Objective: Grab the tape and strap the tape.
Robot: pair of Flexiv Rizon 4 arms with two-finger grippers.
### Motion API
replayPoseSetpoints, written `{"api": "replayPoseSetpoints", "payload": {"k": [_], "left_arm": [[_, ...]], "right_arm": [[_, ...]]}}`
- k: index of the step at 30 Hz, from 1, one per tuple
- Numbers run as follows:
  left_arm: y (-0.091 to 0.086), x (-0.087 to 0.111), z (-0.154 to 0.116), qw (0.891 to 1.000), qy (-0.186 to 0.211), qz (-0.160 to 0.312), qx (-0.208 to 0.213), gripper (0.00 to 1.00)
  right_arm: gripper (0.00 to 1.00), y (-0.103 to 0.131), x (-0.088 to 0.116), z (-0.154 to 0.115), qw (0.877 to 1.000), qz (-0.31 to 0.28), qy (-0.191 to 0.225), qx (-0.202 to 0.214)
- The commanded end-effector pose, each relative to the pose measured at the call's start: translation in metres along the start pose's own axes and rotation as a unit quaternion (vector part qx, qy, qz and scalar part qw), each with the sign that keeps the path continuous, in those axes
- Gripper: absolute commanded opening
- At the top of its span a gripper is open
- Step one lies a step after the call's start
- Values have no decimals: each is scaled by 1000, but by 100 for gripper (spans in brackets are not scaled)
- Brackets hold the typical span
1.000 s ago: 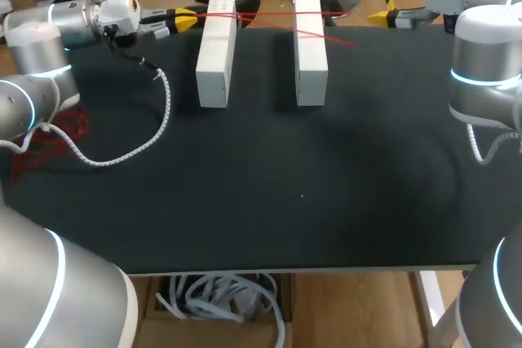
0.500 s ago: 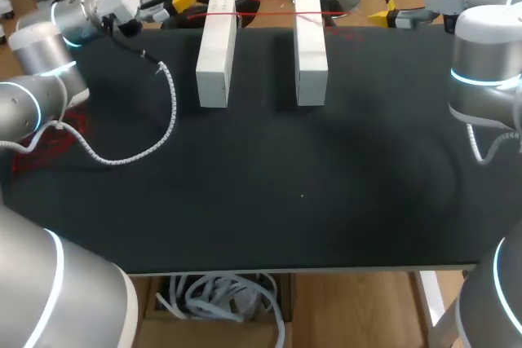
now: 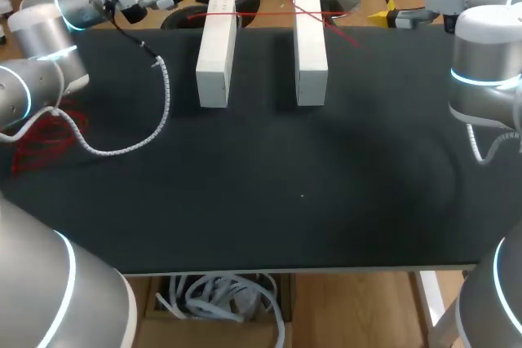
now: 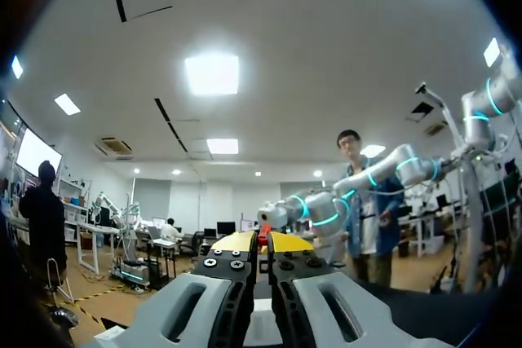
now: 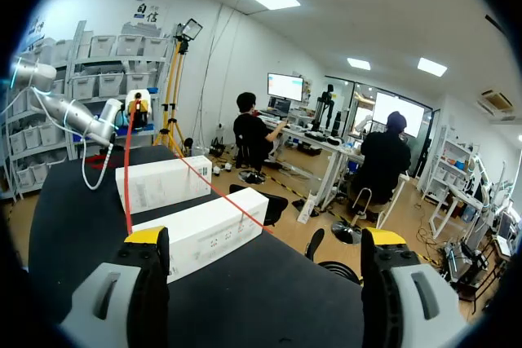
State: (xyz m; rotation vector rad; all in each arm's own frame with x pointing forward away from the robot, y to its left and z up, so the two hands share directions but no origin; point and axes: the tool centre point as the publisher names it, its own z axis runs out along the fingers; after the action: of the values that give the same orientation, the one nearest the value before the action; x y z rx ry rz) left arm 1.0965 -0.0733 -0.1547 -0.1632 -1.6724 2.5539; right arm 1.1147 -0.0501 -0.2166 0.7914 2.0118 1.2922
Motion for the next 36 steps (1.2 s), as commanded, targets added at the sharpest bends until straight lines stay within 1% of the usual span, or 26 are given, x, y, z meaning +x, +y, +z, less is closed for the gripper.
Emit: {"api": "replayPoseSetpoints", "payload": {"k": [1, 18, 19, 20, 21, 23, 24, 27, 30, 36], "left_arm": [[-6, 9, 5, 998, -67, 1, -19, 0], [-6, 9, 5, 998, -67, 1, -19, 0], [-8, 11, 9, 999, -52, -1, -12, 0], [-11, 12, 13, 999, -45, 5, -3, 0], [-15, 14, 20, 999, -30, 11, 18, 0], [-19, 18, 28, 999, -20, 16, 35, 0], [-21, 22, 34, 999, -9, 15, 48, 0], [-26, 34, 45, 998, 9, 9, 57, 0], [-29, 46, 53, 998, 10, 6, 55, 0], [-40, 74, 60, 998, -17, 20, 55, 0]], "right_arm": [[100, 0, 0, 0, 1000, 0, 0, 0], [100, 0, 0, 0, 1000, 0, 0, 0], [100, 0, 0, 0, 1000, 0, 0, 0], [100, 0, 0, 0, 1000, 0, 0, 0], [100, 0, 0, 0, 1000, 0, 0, 0], [100, 0, 0, 0, 1000, 0, 0, 0], [100, 0, 0, 0, 1000, 0, 0, 0], [100, 0, 0, 0, 1000, 0, 0, 0], [100, 0, 0, 0, 1000, 0, 0, 0], [100, 0, 0, 0, 1000, 0, 0, 0]]}}
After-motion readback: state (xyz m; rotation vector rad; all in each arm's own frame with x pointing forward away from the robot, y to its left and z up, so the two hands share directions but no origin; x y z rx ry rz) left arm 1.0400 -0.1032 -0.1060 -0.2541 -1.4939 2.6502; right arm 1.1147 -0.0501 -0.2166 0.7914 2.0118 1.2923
